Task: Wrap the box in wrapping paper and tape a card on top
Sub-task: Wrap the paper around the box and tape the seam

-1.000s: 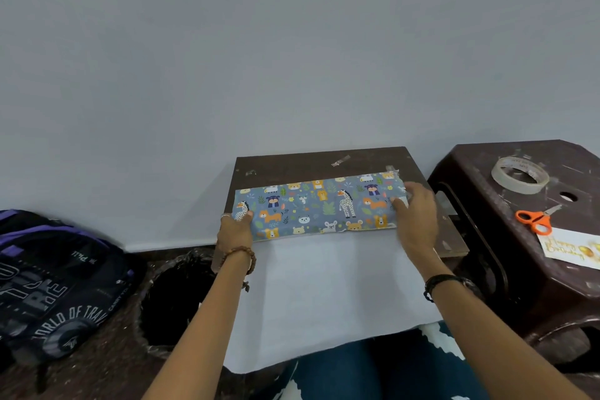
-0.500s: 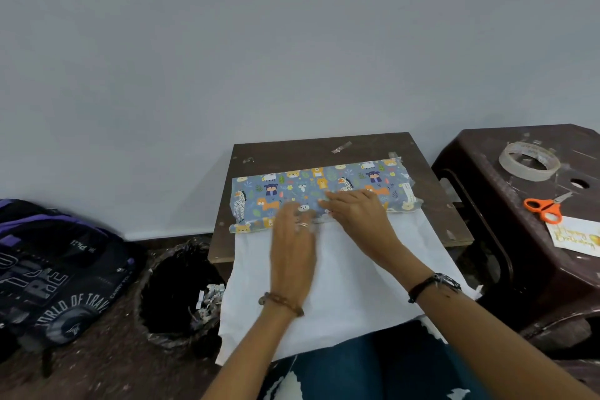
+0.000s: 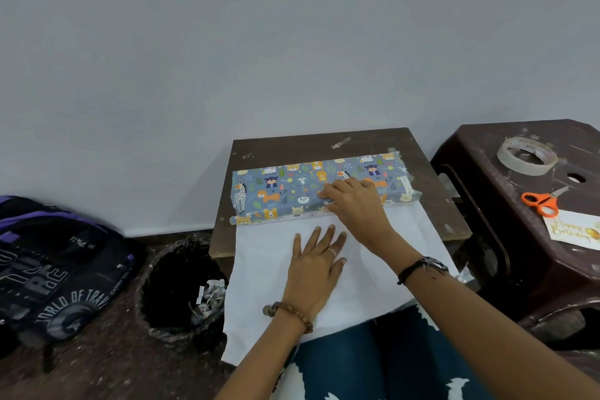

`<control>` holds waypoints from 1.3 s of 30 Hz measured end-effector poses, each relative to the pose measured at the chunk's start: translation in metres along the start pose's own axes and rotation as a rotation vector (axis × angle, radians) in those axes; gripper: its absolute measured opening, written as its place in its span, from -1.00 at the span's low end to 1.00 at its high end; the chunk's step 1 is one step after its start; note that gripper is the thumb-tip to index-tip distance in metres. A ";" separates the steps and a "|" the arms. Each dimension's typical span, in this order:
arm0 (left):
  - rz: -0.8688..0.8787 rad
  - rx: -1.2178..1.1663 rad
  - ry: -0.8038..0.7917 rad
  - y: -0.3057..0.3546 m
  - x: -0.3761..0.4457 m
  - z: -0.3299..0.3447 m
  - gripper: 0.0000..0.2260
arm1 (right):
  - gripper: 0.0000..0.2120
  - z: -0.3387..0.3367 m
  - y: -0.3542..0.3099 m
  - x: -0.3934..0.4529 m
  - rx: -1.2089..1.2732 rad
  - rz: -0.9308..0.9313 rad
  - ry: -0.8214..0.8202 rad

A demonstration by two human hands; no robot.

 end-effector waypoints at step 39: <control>-0.004 0.001 -0.044 0.007 -0.001 -0.006 -0.54 | -0.73 0.004 0.005 -0.002 0.082 0.109 0.018</control>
Point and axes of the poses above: each hand's wrist, its own x-axis towards the middle knuckle, its own z-axis out of the palm, y = z × x, the point moved 10 cm from there along x, towards the middle knuckle, and after that the axes turned 6 degrees about -x, right-handed, at the moved point
